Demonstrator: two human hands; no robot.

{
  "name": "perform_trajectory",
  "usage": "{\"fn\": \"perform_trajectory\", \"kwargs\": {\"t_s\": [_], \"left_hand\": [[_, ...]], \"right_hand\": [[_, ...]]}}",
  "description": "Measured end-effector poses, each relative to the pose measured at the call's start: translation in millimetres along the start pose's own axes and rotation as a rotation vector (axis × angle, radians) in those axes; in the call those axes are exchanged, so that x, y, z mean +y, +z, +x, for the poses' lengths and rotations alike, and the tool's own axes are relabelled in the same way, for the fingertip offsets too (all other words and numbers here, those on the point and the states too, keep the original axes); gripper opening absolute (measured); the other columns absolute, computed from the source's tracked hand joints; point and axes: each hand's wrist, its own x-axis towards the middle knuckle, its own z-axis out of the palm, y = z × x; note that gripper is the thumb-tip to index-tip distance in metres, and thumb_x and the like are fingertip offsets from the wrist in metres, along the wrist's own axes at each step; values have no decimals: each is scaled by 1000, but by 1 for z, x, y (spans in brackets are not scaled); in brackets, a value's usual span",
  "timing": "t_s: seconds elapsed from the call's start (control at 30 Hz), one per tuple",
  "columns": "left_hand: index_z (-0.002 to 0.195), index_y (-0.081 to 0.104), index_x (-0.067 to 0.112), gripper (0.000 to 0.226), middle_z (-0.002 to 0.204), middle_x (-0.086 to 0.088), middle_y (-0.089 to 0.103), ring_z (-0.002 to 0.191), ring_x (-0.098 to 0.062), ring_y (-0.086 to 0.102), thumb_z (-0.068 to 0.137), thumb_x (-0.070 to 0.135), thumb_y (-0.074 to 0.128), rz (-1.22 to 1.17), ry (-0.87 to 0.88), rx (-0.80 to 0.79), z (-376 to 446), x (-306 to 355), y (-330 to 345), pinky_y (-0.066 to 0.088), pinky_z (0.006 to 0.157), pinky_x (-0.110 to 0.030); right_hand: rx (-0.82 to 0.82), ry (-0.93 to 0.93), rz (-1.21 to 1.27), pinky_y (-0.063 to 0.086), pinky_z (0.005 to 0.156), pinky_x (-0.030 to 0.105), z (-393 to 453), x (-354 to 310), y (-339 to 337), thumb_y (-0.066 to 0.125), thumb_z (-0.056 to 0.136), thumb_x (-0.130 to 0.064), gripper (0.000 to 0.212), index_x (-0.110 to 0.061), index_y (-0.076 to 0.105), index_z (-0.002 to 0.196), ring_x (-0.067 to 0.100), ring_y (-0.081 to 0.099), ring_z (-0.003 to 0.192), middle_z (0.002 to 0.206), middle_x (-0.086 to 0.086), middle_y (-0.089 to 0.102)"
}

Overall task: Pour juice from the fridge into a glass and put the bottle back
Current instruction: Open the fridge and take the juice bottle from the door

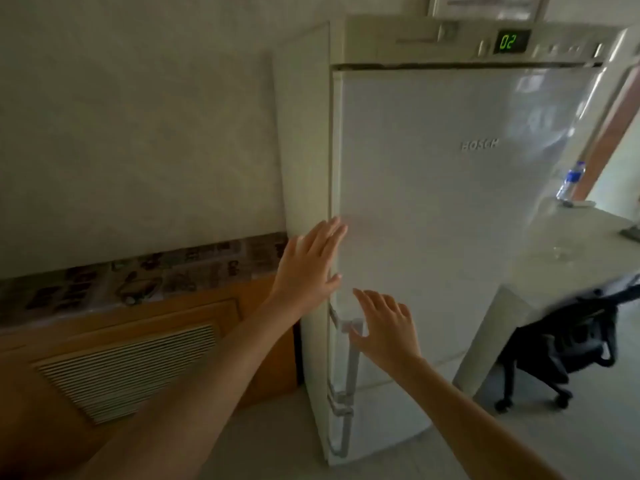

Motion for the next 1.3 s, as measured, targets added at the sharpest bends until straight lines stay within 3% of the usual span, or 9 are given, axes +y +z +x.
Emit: {"fn": "perform_trajectory", "kwargs": {"t_s": [0.1,0.2,0.47,0.67,0.83,1.13,1.23,1.3], "left_hand": [[151,1,19,89,159,-2,-1,145,-20,8,87,43,57,3,-18,-33,12,-24,12,19,116,-46],[150,0,14,91,160,-4,1,144,-20,15,87,45,57,-34,25,-11,23,-38,25,22,115,-45],[142,32,0,74,148,-18,36,126,-25,47,87,38,63,-189,147,290,35,-49,51,42,97,-37],[141,27,-7,90,144,-24,38,130,-31,41,73,22,78,-450,148,262,34,-42,58,35,107,-32],[140,24,-10,86,137,-30,40,125,-36,42,75,8,77,-527,195,286,35,-44,61,43,103,-41],[141,27,-4,81,131,-30,45,120,-37,48,76,4,75,-634,227,333,31,-40,57,48,98,-44],[142,28,7,77,129,-23,47,119,-27,48,80,12,73,-690,288,326,16,-18,46,40,106,-27],[139,36,13,66,125,-15,51,114,-26,53,83,24,69,-832,300,292,5,9,35,45,102,-32]], "right_hand": [[-95,53,-2,41,97,40,12,6,21,64,78,-42,68,-21,36,136,24,49,119,134,1,51],[-138,70,-18,40,98,39,18,4,39,64,79,-38,64,-20,39,135,24,50,117,131,2,53],[-200,158,-42,44,94,35,23,-23,71,55,87,-36,49,-20,40,131,22,57,108,119,2,60],[-208,240,-87,45,92,36,31,-36,64,49,92,-34,39,-18,41,128,25,58,106,119,5,61],[-256,305,-137,48,85,32,31,-42,54,46,95,-31,37,-17,38,128,22,55,101,114,8,62],[-216,397,-121,45,68,28,26,-43,56,45,95,-33,26,-15,50,113,20,58,85,101,8,60],[-193,447,-138,41,66,27,-4,-36,44,48,91,-47,37,-20,55,115,21,60,85,96,5,64],[-178,484,-122,45,69,29,-38,-25,23,48,84,-59,47,-25,58,114,18,60,87,93,-1,68]]}}
